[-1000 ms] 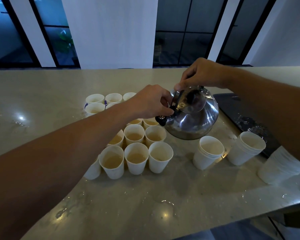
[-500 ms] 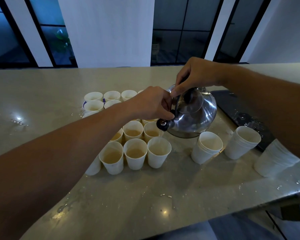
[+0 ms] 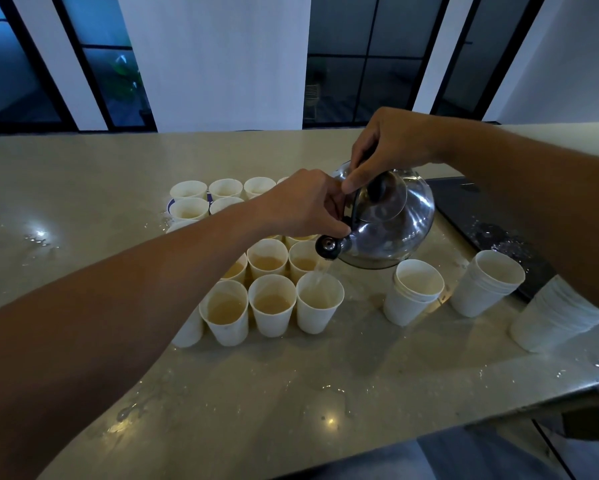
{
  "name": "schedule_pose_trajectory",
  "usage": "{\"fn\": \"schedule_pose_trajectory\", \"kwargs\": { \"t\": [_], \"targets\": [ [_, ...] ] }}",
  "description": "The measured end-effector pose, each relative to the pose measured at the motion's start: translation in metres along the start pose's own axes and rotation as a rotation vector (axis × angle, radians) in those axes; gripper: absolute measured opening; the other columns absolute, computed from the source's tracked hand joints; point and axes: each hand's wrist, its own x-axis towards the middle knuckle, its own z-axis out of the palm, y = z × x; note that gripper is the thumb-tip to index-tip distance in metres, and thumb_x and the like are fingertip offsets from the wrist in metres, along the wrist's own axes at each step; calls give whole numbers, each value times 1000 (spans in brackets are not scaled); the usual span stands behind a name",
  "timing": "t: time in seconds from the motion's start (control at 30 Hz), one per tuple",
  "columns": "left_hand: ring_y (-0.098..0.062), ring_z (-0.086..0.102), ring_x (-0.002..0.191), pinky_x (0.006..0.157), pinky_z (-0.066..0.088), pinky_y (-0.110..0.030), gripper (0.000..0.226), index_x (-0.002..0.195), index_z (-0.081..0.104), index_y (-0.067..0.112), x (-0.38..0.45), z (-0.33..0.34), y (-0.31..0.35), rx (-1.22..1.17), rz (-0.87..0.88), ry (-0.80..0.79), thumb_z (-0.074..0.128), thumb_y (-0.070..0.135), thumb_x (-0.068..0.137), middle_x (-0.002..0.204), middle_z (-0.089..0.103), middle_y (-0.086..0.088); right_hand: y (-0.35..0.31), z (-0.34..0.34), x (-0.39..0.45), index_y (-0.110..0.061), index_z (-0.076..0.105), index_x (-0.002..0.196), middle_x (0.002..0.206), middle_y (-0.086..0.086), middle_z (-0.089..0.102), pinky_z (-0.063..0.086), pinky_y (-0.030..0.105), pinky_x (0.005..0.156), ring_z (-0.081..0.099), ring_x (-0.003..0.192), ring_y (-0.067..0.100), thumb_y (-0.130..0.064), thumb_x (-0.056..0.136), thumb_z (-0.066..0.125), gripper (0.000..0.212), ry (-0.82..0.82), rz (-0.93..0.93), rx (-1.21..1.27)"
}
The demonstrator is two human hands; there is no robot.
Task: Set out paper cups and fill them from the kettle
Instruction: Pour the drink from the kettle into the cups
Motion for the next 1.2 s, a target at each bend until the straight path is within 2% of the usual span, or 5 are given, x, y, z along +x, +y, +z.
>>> {"fn": "schedule_pose_trajectory", "kwargs": {
  "t": [0.23,0.37,0.6,1.03,1.2],
  "targets": [
    [-14,67,72,66,54,-24,22,91,69,19,1,2,-1,2,1,10,80,33,78,79,70,3,0,-1,1,-18,80,81,78,-2,74,54,30,80,69,79,12,-58,56,78,48,7,3,-3],
    [-15,68,73,71,59,-32,23,91,70,17,1,4,-2,4,8,13,80,33,78,79,71,1,-2,-1,1,-17,80,82,75,-4,74,48,20,69,67,72,6,-55,58,78,45,-7,1,5],
    [-18,67,72,72,59,-42,23,88,70,15,1,5,-2,12,3,19,80,32,76,76,71,-1,-1,0,2,-21,80,80,78,-4,75,54,32,82,70,79,12,-61,54,77,48,-27,-8,-17],
    [-18,67,72,71,59,-40,24,89,69,15,1,7,-1,18,-4,10,80,33,77,77,71,-1,2,0,3,-19,80,82,79,-4,75,56,38,88,70,79,12,-63,53,76,53,-50,-3,-43],
    [-11,64,70,64,52,-26,17,85,68,21,6,5,-1,25,-3,9,79,32,77,75,67,7,15,-1,1,-21,79,78,77,-2,74,55,33,83,69,78,11,-61,58,77,45,-2,4,-11]
  ]
}}
